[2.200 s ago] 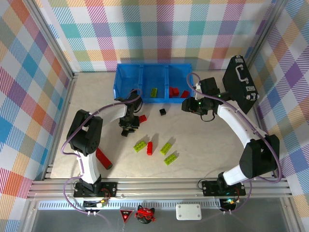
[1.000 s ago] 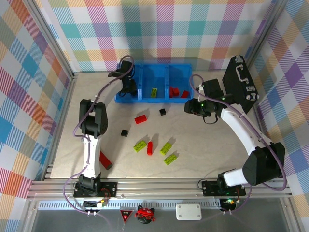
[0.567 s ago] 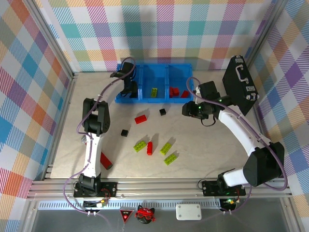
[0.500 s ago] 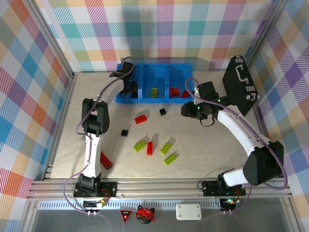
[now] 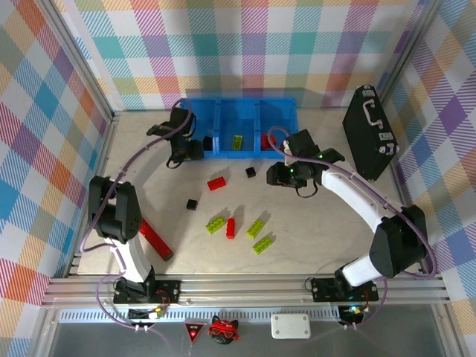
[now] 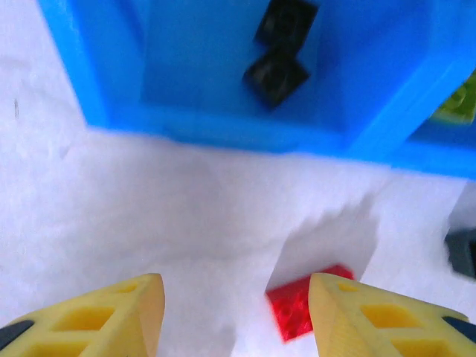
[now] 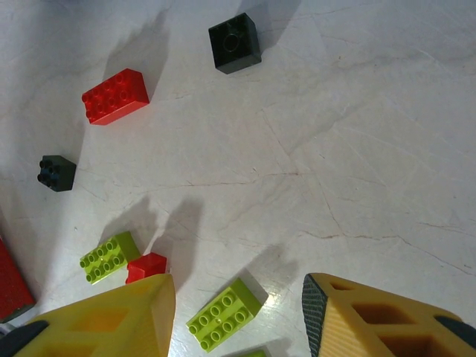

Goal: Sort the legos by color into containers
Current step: Pick up the lego from the center of the table.

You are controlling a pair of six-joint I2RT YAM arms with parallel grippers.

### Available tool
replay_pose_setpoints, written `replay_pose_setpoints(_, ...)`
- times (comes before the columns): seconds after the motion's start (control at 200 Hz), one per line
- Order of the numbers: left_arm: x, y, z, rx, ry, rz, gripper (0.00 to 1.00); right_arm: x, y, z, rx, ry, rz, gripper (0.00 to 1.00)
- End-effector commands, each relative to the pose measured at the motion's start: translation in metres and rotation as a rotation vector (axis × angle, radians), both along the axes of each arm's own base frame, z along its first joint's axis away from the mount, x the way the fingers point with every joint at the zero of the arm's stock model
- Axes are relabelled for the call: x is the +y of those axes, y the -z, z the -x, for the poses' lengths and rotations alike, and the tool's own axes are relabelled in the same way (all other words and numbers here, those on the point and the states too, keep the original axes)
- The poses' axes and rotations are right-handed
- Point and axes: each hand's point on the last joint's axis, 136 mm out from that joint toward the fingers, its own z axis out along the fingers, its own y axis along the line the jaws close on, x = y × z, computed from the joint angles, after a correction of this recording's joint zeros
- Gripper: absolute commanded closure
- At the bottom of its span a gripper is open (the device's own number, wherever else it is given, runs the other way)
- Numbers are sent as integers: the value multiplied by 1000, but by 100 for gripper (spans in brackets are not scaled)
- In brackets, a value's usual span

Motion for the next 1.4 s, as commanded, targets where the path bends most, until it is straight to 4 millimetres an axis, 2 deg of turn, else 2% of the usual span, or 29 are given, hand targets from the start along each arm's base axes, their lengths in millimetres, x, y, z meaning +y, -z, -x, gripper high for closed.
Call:
replay_pose_setpoints(0.0, 0, 6, 34, 50, 16, 18, 46, 7, -1, -5, -3, -1, -10, 50)
replay_pose_setpoints(0.225, 1, 35, 85, 161, 46, 28, 46, 13, 5, -6, 11, -22, -12, 49)
replay_pose_setpoints(0.405, -1, 60, 106, 237, 62, 24, 46, 16, 8, -5, 15, -29, -13, 50)
replay_pose_setpoints(0.815, -12, 97, 126, 363, 144, -12, 50, 16, 11, -2, 21, -28, -11, 50)
replay_pose_setpoints(1.07, 12, 104, 131, 378, 126, -142, 50, 16, 11, 0, 17, -26, -13, 50)
replay_pose_setpoints(1.395, 3, 112, 128, 394, 140, -107, 49, 17, 11, 0, 18, -25, -12, 50)
